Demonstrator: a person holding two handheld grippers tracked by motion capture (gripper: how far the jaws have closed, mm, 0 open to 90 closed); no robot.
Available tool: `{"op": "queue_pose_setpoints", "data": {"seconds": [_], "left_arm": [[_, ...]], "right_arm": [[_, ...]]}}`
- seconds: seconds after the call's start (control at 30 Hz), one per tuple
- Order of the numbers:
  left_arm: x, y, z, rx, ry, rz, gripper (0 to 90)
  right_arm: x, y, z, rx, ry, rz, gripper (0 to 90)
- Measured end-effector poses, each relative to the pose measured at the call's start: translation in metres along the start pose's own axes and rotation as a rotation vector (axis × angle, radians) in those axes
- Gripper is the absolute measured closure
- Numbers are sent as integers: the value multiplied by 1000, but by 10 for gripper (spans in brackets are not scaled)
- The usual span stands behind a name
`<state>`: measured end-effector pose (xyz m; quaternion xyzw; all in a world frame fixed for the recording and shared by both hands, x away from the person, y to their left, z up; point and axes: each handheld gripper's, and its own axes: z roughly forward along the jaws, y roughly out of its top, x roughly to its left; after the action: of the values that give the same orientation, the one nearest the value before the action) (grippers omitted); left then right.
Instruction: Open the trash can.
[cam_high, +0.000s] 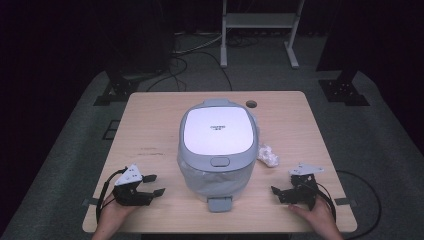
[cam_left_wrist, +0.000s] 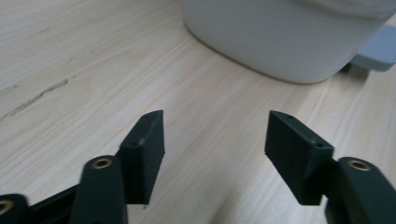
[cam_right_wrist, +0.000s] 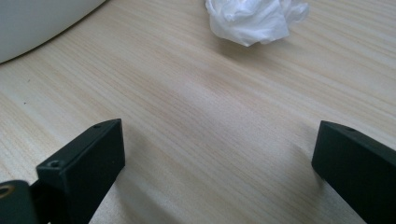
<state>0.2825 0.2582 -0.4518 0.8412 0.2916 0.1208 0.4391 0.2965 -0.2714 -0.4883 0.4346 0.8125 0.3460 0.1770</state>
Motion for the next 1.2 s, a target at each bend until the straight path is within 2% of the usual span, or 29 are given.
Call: {"op": "queue_pose_setpoints", "data": {"seconds": [0.2,0.4,0.7,0.97,1.1,1.2], "left_arm": [[-3,6,-6,-27,-34,-7,471],[-8,13,-12,-34,-72,-20,561],[-17,25,-21,-44,-90,-6,681],[-22,37,-30,-70,-125,-8,791],[-24,43,-36,-81,-147,-17,872],[-25,46,-38,-95,-173,-32,900]], "right_arm": [[0,0,0,0,0,1,15],[0,0,0,0,0,1,15],[0,0,0,0,0,0,15],[0,0,0,1,0,-1,15],[0,0,0,1,0,-1,15],[0,0,0,1,0,-1,15]]}}
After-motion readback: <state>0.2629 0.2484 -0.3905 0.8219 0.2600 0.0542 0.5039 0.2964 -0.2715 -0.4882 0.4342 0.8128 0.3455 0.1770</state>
